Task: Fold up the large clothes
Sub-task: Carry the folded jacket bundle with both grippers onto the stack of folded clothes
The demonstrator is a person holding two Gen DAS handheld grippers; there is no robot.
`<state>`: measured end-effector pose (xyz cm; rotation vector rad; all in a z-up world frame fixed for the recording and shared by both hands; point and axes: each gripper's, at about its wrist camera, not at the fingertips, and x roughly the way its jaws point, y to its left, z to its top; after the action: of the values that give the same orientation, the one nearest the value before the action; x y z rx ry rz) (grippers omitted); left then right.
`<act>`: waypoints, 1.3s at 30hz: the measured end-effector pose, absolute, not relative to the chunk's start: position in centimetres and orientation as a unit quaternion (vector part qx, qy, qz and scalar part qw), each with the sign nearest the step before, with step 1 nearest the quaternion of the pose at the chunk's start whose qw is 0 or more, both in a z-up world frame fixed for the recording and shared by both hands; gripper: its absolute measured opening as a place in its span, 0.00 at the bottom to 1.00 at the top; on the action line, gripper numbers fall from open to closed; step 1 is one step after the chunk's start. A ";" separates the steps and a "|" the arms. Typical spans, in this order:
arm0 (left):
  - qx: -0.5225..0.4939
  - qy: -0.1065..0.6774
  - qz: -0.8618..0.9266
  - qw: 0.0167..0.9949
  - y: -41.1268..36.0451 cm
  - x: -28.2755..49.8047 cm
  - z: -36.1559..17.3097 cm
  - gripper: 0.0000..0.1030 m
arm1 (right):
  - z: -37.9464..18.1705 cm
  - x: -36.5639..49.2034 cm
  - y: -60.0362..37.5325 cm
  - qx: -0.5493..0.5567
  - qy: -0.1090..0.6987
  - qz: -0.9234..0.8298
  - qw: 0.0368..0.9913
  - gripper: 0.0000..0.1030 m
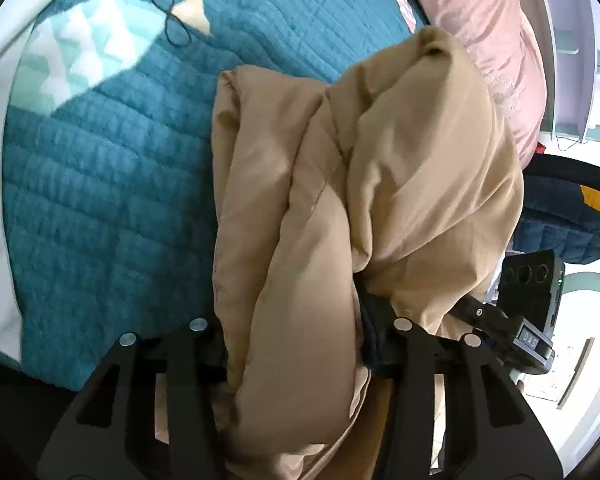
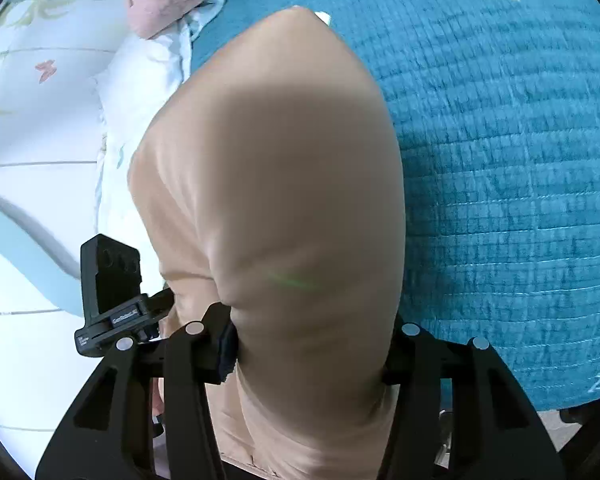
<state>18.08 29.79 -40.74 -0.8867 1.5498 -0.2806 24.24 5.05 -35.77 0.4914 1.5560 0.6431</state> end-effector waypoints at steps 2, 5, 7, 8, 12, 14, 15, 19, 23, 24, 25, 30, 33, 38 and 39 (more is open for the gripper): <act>-0.387 0.671 -0.130 0.619 28.6 18.2 -40.3 0.44 | -35.0 24.5 4.6 0.205 0.678 0.286 0.645 0.47; -0.385 0.670 -0.136 0.620 26.6 18.8 -39.7 0.44 | -34.2 24.5 4.3 0.200 0.674 0.288 0.650 0.47; -0.377 0.670 -0.142 0.624 25.2 19.2 -39.0 0.44 | -33.5 24.4 3.1 0.198 0.672 0.284 0.655 0.47; -0.372 0.670 -0.145 0.625 24.4 19.5 -38.6 0.44 | -33.2 24.4 2.7 0.197 0.670 0.286 0.656 0.47; -0.359 0.666 -0.164 0.633 21.2 20.4 -36.7 0.43 | -31.5 24.6 0.2 0.201 0.655 0.285 0.670 0.47; -0.348 0.666 -0.174 0.636 18.8 21.2 -35.5 0.43 | -30.5 24.6 -1.7 0.201 0.645 0.283 0.681 0.47; -0.342 0.666 -0.178 0.639 17.8 21.5 -35.1 0.43 | -30.1 24.6 -2.7 0.203 0.641 0.282 0.684 0.47; -0.315 0.661 -0.205 0.649 11.9 23.2 -32.6 0.43 | -28.0 24.5 -7.7 0.212 0.618 0.277 0.704 0.47; -0.290 0.656 -0.236 0.655 5.1 25.8 -30.6 0.43 | -25.8 24.1 -14.4 0.226 0.596 0.266 0.723 0.47; -0.284 0.656 -0.242 0.656 3.5 26.3 -30.3 0.43 | -25.2 24.1 -16.4 0.229 0.591 0.262 0.728 0.47; -0.273 0.656 -0.250 0.658 0.9 26.9 -29.6 0.43 | -24.7 24.1 -18.4 0.233 0.586 0.256 0.733 0.47; -0.244 0.652 -0.285 0.659 -9.5 29.8 -26.7 0.43 | -21.8 24.2 -28.6 0.222 0.566 0.245 0.755 0.47; -0.230 0.646 -0.310 0.658 -16.3 30.8 -25.0 0.43 | -20.1 25.5 -34.7 0.218 0.561 0.237 0.763 0.47; -0.221 0.637 -0.340 0.656 -28.1 33.2 -22.9 0.43 | -17.5 27.9 -44.3 0.211 0.558 0.225 0.771 0.50; -0.216 0.636 -0.346 0.655 -29.4 33.0 -23.0 0.43 | -17.2 28.3 -46.2 0.207 0.559 0.223 0.771 0.50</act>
<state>32.96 -29.37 -23.01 -0.4891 1.4416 -0.7833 28.27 -46.17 -17.21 0.4488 1.2131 0.4842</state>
